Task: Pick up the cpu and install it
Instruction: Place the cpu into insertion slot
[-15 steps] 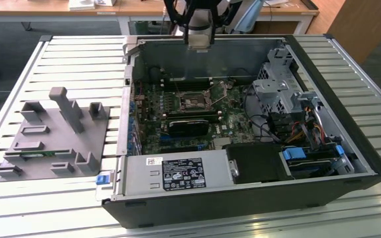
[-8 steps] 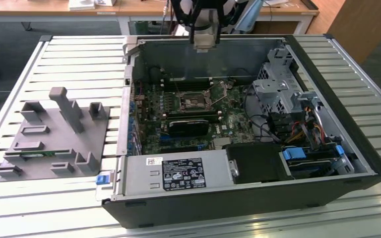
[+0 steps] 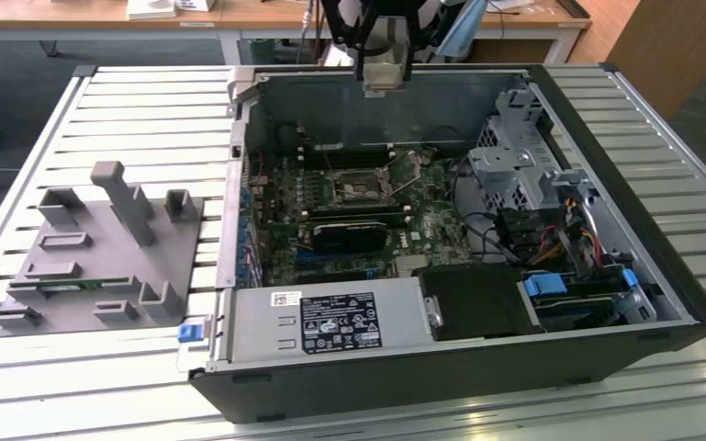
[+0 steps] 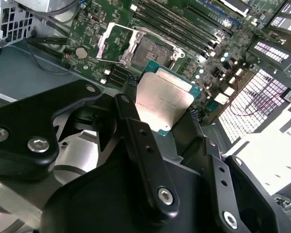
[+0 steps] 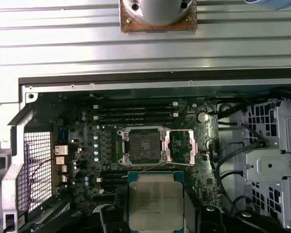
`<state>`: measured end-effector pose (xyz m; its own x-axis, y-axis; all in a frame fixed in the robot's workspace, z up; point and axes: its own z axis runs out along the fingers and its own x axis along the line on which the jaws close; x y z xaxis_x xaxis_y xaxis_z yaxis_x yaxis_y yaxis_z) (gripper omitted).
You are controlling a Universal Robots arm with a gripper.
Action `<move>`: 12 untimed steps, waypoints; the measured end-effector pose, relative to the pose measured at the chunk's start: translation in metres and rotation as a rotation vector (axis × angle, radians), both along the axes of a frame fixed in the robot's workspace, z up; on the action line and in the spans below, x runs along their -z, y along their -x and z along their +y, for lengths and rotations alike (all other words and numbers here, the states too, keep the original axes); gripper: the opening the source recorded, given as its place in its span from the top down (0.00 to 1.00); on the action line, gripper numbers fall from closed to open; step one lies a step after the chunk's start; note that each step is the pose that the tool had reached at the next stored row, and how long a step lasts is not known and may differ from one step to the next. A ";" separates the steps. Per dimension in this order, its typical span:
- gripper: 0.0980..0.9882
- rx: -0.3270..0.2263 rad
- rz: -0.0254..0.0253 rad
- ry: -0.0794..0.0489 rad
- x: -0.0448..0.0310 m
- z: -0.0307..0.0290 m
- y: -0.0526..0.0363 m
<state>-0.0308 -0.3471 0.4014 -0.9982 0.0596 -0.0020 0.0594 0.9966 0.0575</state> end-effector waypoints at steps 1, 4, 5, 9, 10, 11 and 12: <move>0.50 0.008 0.0000 0.000 0.0000 0.0000 0.0000; 0.50 0.050 -0.0001 0.000 0.0001 0.0001 -0.0001; 0.50 0.067 0.0000 0.000 0.0001 0.0001 0.0000; 0.50 0.136 0.0000 0.000 0.0002 0.0001 0.0000; 0.50 0.155 0.0000 0.000 0.0003 0.0001 0.0000; 0.50 0.166 0.0001 0.000 0.0003 0.0004 -0.0001; 0.50 0.172 0.0000 0.000 0.0003 0.0010 0.0000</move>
